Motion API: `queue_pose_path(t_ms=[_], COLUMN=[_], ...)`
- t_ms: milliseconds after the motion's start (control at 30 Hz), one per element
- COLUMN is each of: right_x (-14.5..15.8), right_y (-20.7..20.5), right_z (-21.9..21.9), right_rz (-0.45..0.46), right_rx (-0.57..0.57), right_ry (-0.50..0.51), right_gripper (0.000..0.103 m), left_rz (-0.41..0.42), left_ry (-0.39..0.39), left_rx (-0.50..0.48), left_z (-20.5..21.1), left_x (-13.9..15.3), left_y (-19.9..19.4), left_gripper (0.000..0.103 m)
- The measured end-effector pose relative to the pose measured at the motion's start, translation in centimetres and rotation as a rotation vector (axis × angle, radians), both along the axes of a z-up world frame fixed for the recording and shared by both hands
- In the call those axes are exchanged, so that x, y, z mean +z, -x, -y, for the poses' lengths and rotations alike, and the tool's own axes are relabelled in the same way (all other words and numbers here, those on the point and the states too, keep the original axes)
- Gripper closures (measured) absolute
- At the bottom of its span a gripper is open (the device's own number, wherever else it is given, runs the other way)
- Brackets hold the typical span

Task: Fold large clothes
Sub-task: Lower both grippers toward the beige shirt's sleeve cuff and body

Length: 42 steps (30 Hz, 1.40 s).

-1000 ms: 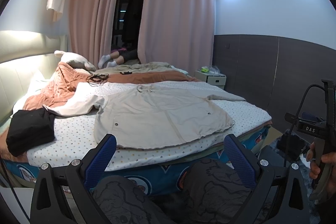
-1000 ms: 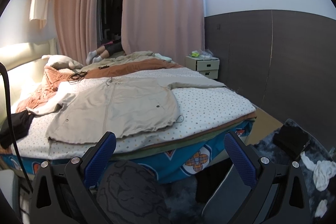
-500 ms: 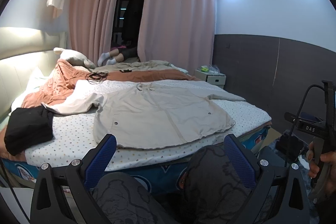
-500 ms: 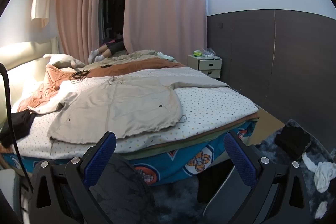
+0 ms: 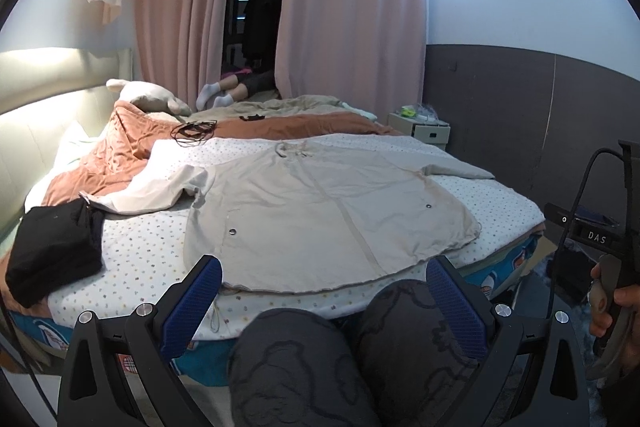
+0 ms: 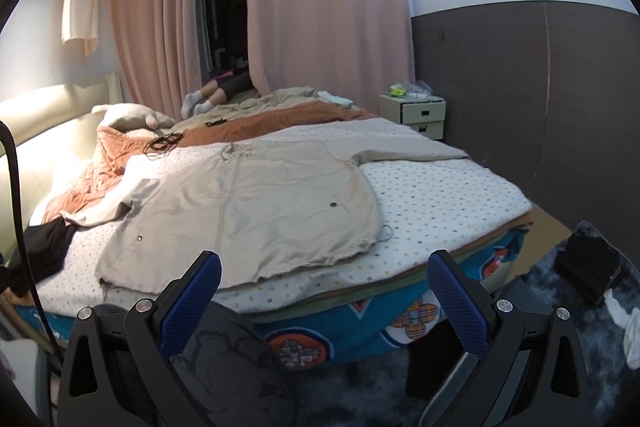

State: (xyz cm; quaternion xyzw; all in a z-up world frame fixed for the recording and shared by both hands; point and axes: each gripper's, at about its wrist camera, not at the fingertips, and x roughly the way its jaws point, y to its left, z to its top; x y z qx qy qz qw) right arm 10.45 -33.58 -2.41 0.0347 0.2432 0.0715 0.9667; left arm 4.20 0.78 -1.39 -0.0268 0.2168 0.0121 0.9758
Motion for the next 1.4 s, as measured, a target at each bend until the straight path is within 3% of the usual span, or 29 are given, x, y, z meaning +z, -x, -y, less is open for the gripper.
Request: queue_pose_path(t_ms=[333,600,1000,1400], right_x=[0.5,1.0,0.8,-1.1], right_y=[-8.9,-17.1,-27.9,-35.2], right_z=[-4.9,-10.3,-19.3,-28.5], right_rz=[-0.051,-0.083,-0.123,-0.180], right_rx=[0.057,0.116,0.247,0.373], right_ry=[0.006,-0.011,-0.039,-0.098], right_gripper=[0.000,0.000,0.000,0.000], left_rz=[-0.050,-0.096,-0.167,-0.234], left_ry=[0.024,0.074,0.091,0.099], left_rx=[0.021,0.092,0.310,0.510], left_z=[-3.9,-8.7,-19.0,-30.3], left_x=[0.8,0.3,-0.9,-1.3], left_y=[-8.3,-13.9,-21.0,-25.5], left_gripper=[0.001,0.001,0.001,0.010])
